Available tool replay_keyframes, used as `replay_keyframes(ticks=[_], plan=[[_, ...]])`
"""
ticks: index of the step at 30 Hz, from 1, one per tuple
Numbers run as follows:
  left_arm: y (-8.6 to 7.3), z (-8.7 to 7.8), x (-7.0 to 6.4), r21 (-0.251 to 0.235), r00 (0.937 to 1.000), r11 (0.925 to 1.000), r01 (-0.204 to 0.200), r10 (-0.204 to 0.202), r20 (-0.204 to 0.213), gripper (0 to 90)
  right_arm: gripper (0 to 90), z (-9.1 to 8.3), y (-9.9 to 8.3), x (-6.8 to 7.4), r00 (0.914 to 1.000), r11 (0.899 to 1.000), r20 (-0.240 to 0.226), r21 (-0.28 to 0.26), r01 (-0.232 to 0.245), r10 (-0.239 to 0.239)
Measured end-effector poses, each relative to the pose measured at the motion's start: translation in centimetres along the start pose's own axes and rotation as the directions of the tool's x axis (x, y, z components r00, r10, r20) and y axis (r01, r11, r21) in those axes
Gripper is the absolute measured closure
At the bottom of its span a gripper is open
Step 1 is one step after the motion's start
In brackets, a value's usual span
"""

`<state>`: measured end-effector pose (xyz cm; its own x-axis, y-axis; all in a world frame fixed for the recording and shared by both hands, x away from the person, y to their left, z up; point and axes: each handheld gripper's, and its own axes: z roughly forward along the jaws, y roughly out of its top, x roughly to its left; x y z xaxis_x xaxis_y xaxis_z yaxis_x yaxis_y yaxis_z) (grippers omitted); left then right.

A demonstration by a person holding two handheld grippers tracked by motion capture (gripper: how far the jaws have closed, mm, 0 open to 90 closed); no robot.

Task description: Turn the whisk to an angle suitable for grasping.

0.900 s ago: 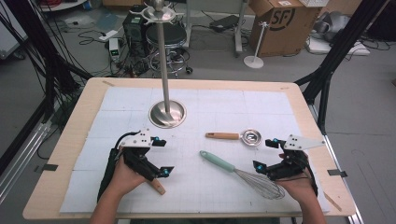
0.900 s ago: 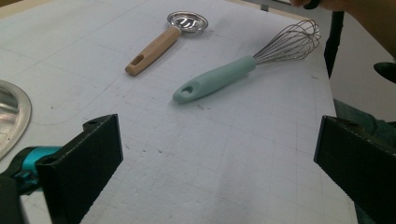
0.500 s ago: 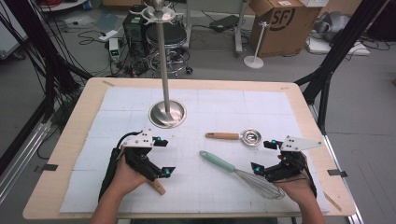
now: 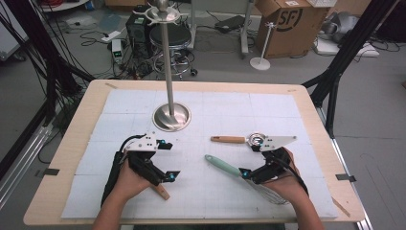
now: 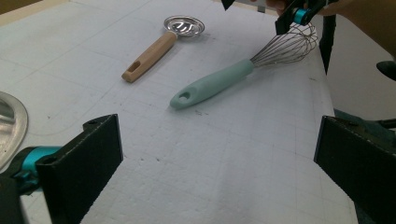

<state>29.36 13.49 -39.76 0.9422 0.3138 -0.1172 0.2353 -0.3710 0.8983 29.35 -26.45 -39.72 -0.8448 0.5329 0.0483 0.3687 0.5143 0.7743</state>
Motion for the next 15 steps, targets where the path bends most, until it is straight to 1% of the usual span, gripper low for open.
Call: replay_keyframes(ticks=[1, 2, 5, 8, 10, 11, 12, 13, 15], plan=[[0.0, 0.0, 0.0, -0.001, 1.0, 1.0, 0.0, 0.0, -0.002, 1.7, 2.2, 0.0, 0.0, 0.0, 1.0, 1.0, 0.0, 0.0, 0.0, 0.0], [0.0, 0.0, 0.0, -0.002, 1.0, 1.0, -0.001, 0.001, 0.0, 1.7, 3.2, 0.7, 0.5, 0.0, 1.0, 0.999, 0.005, 0.037, 0.001, -0.001], [0.0, -0.2, -0.1, -0.004, 1.0, 1.0, -0.005, 0.005, 0.003, 1.7, 4.1, 1.6, 1.0, 0.2, 1.0, 0.996, 0.004, 0.088, 0.007, -0.008], [0.1, -0.3, -0.2, -0.013, 1.0, 0.9999, -0.003, 0.003, 0.001, 1.7, 5.5, 2.4, 1.2, 0.4, 0.9998, 0.991, 0.004, 0.134, 0.018, -0.018], [0.1, -0.4, -0.1, -0.008, 1.0, 0.9999, -0.007, 0.007, 0.001, 1.7, 6.7, 2.9, 1.3, 0.5, 0.9996, 0.987, 0.007, 0.161, 0.024, -0.026], [0.1, -0.4, -0.1, -0.008, 1.0, 0.9999, -0.01, 0.01, 0.002, 1.7, 8.8, 3.1, 1.3, 0.6, 0.9995, 0.985, 0.009, 0.171, 0.029, -0.031], [0.1, -0.4, -0.1, -0.006, 0.9999, 0.9999, -0.011, 0.011, 0.002, 1.7, 14.3, 3.2, 1.4, 0.7, 0.9996, 0.982, 0.008, 0.186, 0.027, -0.028], [0.1, -0.4, -0.1, -0.005, 0.9999, 0.9999, -0.011, 0.011, 0.003, 1.7, 17.3, 3.4, 1.4, 0.7, 0.9994, 0.98, -0.003, 0.197, 0.035, -0.035], [0.1, -0.3, -0.2, -0.004, 1.0, 1.0, -0.008, 0.008, 0.004, 1.7, 17.7, 3.7, 1.4, 0.8, 0.9992, 0.974, -0.01, 0.221, 0.041, -0.04]])
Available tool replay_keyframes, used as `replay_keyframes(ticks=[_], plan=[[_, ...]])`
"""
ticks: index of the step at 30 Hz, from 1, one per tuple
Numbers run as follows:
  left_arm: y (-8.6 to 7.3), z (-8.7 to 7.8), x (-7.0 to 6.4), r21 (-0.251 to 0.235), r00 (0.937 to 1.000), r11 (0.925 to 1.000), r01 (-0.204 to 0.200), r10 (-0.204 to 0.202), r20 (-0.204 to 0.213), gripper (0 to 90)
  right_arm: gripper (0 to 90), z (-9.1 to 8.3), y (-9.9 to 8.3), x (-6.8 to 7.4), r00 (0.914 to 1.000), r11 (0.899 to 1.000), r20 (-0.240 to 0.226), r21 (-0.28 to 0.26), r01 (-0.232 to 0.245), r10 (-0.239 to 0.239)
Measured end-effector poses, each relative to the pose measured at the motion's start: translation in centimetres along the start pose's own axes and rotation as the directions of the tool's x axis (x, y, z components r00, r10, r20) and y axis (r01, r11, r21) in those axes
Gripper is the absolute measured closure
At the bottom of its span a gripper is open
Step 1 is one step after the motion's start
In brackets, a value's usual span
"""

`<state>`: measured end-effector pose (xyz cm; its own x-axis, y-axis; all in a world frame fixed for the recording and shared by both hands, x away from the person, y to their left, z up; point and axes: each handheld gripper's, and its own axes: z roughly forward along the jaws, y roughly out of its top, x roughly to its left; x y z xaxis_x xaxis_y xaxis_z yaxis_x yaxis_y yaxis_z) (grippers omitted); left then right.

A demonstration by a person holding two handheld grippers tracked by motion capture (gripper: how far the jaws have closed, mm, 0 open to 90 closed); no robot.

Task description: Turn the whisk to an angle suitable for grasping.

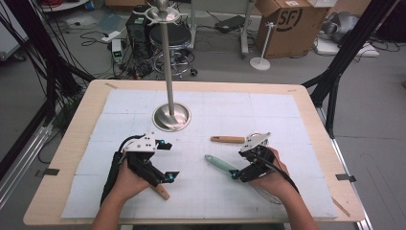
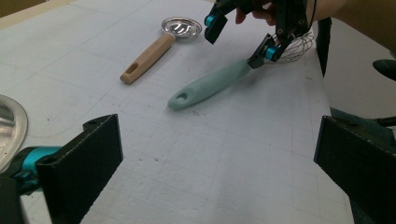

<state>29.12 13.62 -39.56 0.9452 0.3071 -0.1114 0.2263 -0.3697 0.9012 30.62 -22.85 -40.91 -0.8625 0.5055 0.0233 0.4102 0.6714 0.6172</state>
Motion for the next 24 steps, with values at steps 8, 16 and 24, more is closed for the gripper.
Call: replay_keyframes(ticks=[8, 16, 24], plan=[[0.0, 0.1, 0.1, 0.005, 1.0, 1.0, -0.001, 0.001, 0.003, 1.7, 35.9, 1.0, 0.2, 0.0, 0.9993, 0.995, -0.035, 0.1, 0.013, -0.009], [0.0, 0.1, 0.1, 0.008, 1.0, 1.0, 0.001, -0.001, 0.0, 1.7, 48.1, 1.5, 0.4, 0.0, 0.9972, 0.985, -0.069, 0.167, 0.037, -0.026], [0.0, 0.1, 0.1, 0.007, 1.0, 1.0, 0.002, -0.002, 0.002, 1.7, 52.9, 2.0, 0.6, 0.4, 0.9979, 0.973, -0.041, 0.223, 0.058, -0.05]])
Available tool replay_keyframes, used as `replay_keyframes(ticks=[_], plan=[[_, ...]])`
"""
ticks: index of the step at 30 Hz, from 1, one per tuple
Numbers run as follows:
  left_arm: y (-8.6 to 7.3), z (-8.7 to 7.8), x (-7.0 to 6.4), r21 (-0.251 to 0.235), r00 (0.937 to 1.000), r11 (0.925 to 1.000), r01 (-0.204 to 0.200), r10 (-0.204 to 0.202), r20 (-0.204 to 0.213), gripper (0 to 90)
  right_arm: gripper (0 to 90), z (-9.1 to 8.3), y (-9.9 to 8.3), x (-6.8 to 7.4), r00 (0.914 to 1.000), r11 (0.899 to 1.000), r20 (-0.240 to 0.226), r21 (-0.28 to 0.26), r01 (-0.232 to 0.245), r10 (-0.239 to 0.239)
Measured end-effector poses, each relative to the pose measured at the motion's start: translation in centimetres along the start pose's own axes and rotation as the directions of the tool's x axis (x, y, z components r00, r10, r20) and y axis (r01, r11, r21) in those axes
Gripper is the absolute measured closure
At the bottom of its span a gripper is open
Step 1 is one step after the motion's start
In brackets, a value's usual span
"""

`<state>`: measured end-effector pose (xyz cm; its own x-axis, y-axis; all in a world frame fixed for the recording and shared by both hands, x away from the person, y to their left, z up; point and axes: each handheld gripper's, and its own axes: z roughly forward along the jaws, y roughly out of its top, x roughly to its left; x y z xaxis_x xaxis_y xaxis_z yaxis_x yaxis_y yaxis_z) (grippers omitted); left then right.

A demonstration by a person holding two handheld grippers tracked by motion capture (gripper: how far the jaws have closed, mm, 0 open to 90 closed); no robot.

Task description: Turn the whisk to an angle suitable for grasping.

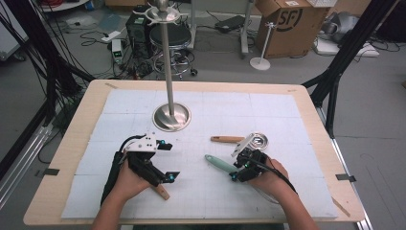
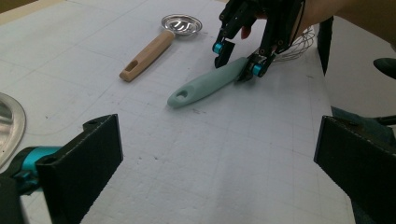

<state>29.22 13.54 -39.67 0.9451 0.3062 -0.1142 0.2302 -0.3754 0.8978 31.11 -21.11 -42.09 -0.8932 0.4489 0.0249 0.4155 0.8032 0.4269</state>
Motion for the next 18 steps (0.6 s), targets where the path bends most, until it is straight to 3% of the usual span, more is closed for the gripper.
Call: replay_keyframes(ticks=[4, 9, 11, 18], plan=[[0.02, 0.02, 0.02, 0.006, 1.0, 1.0, -0.005, 0.005, 0.0, 1.7, 55.9, 0.03, 0.43, 0.6, 0.9991, 0.999, 0.034, 0.034, 0.023, -0.024], [-0.01, 0.05, -0.08, 0.007, 1.0, 1.0, -0.003, 0.003, -0.003, 1.7, 60.1, 0.01, 0.42, 0.75, 0.9997, 0.999, 0.024, 0.037, 0.01, -0.011], [-0.02, 0.01, -0.1, 0.01, 1.0, 0.9999, -0.006, 0.006, 0.001, 1.7, 65.8, -0.04, 0.41, 0.66, 0.9999, 0.999, 0.008, 0.038, 0.012, -0.013], [0.05, -0.02, -0.29, 0.008, 0.9999, 0.9999, -0.011, 0.011, -0.001, 1.7, 68.9, -0.09, 0.29, 0.41, 0.9998, 0.999, -0.003, 0.026, -0.019, 0.019]])
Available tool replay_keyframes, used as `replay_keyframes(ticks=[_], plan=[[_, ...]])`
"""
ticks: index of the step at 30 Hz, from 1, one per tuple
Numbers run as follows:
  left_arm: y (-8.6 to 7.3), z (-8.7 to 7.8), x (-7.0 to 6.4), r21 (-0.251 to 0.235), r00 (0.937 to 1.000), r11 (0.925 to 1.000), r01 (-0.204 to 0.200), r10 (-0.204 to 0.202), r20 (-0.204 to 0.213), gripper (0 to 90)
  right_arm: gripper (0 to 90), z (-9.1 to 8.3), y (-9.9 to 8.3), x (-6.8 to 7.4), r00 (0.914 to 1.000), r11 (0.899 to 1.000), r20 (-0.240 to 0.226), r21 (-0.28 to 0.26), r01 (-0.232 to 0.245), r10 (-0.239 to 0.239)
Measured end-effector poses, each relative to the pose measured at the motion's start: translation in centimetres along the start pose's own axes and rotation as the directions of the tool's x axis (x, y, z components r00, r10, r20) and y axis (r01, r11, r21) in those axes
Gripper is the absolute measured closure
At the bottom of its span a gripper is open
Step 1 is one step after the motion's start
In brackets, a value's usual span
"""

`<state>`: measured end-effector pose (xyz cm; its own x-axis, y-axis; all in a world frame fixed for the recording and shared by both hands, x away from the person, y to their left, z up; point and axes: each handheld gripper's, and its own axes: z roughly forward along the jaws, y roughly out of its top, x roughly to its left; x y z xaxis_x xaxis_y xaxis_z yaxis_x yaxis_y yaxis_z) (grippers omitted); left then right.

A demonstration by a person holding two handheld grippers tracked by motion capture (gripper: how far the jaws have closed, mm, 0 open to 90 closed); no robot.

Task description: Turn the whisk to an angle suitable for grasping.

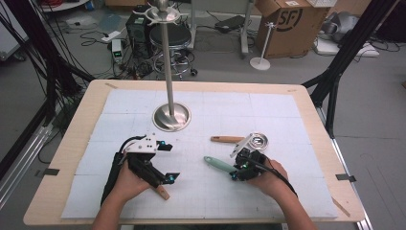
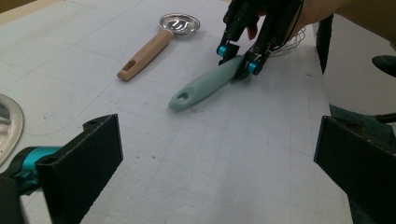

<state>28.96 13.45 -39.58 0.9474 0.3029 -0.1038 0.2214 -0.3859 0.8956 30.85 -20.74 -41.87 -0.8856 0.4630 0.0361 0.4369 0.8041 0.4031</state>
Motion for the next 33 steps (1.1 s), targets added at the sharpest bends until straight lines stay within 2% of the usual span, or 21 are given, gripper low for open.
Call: replay_keyframes(ticks=[4, 6, 7, 11, 12, 13, 14, 15, 16, 18, 24, 33], plan=[[0.0, -0.1, 0.0, -0.003, 1.0, 1.0, 0.004, -0.004, -0.001, 1.7, 69.1, -0.2, -0.1, -0.2, 0.9998, 1.0, -0.016, -0.009, -0.011, 0.011], [0.0, -0.1, 0.1, -0.004, 1.0, 1.0, 0.003, -0.003, -0.002, 1.7, 69.1, -0.5, -0.2, -0.3, 0.9992, 0.999, -0.035, -0.049, -0.019, 0.018], [-0.1, -0.2, 0.1, -0.007, 1.0, 1.0, 0.007, -0.007, -0.004, 1.7, 69.1, -0.5, -0.2, -0.3, 0.9992, 0.999, -0.035, -0.049, -0.019, 0.018], [-0.1, -0.4, 0.1, -0.009, 1.0, 0.9999, 0.006, -0.006, -0.006, 1.7, 69.1, -1.7, -0.2, -0.5, 0.997, 0.988, -0.074, -0.151, -0.033, 0.022], [-0.1, -0.4, 0.1, -0.011, 0.9999, 0.9999, 0.008, -0.008, -0.009, 1.7, 69.1, -1.7, -0.2, -0.5, 0.997, 0.988, -0.074, -0.151, -0.033, 0.022], [-0.1, -0.5, 0.1, -0.014, 0.9999, 0.9998, 0.011, -0.011, -0.009, 1.7, 69.0, -2.2, -0.3, -0.5, 0.9961, 0.979, -0.084, -0.201, -0.044, 0.028], [-0.2, -0.5, 0.1, -0.014, 0.9999, 0.9999, 0.01, -0.01, -0.009, 1.7, 69.1, -2.4, -0.3, -0.5, 0.9956, 0.973, -0.088, -0.226, -0.049, 0.03], [-0.2, -0.5, 0.1, -0.015, 0.9999, 0.9998, 0.01, -0.01, -0.01, 1.7, 69.1, -2.4, -0.3, -0.5, 0.9956, 0.973, -0.088, -0.226, -0.049, 0.03], [-0.2, -0.6, 0.1, -0.015, 0.9999, 0.9998, 0.01, -0.01, -0.011, 1.7, 69.1, -2.9, -0.3, -0.5, 0.9947, 0.962, -0.099, -0.269, -0.051, 0.025], [-0.2, -0.6, 0.1, -0.014, 0.9999, 0.9999, 0.007, -0.007, -0.009, 1.7, 69.1, -3.3, -0.2, -0.5, 0.9945, 0.953, -0.103, -0.299, -0.048, 0.018], [-0.1, -0.7, 0.2, -0.022, 0.9999, 0.9997, 0.01, -0.01, -0.011, 1.7, 69.0, -4.1, 0.0, -0.3, 0.9944, 0.943, -0.106, -0.33, -0.034, -0.001], [0.3, 0.0, 0.3, -0.022, 1.0, 0.9997, 0.008, -0.008, 0.003, 1.7, 69.0, -4.4, -0.3, -0.3, 0.993, 0.939, -0.118, -0.343, -0.035, -0.006]])
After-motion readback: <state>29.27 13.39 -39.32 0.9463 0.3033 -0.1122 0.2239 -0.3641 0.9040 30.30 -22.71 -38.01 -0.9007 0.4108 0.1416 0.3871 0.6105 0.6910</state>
